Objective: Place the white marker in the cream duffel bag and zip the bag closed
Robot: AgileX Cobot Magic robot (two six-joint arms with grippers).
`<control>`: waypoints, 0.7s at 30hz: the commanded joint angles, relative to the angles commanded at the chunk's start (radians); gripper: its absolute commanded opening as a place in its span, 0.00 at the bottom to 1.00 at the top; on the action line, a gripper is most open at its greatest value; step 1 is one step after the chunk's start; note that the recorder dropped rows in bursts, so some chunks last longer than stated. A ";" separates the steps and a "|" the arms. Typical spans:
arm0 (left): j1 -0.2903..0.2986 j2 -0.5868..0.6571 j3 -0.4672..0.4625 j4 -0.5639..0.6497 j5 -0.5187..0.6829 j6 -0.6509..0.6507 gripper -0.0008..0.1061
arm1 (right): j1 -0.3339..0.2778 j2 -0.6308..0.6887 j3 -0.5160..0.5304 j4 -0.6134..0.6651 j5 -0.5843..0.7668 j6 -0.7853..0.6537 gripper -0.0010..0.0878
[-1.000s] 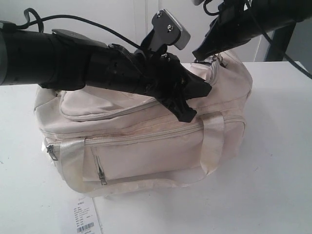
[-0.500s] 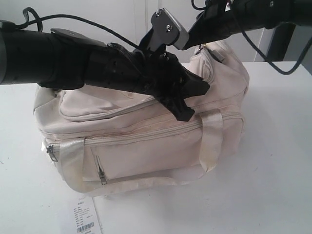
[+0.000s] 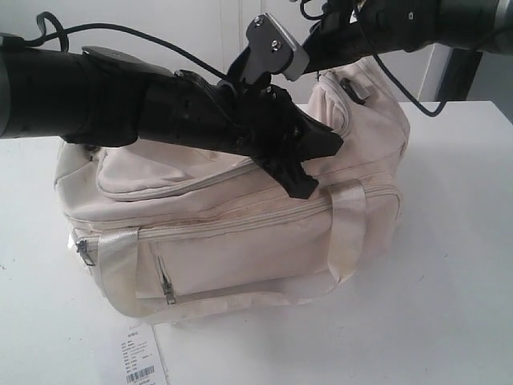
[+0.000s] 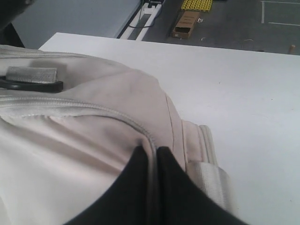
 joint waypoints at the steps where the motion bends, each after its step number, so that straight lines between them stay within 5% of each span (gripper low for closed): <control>1: 0.000 0.000 0.000 0.000 0.000 0.000 0.01 | -0.002 0.005 -0.004 0.000 -0.005 0.000 0.01; 11: 0.000 0.000 0.000 -0.016 -0.003 -0.006 0.02 | -0.008 0.017 -0.017 0.000 -0.003 0.000 0.06; 14: 0.000 0.000 0.000 -0.021 -0.006 -0.006 0.16 | -0.008 0.006 -0.017 0.000 0.020 0.000 0.24; 18: 0.000 0.000 0.000 -0.055 -0.049 -0.015 0.52 | -0.008 -0.018 -0.017 0.004 0.081 0.032 0.56; 21: 0.000 0.000 0.000 -0.063 -0.113 -0.050 0.68 | -0.008 -0.036 -0.017 0.004 0.136 0.060 0.69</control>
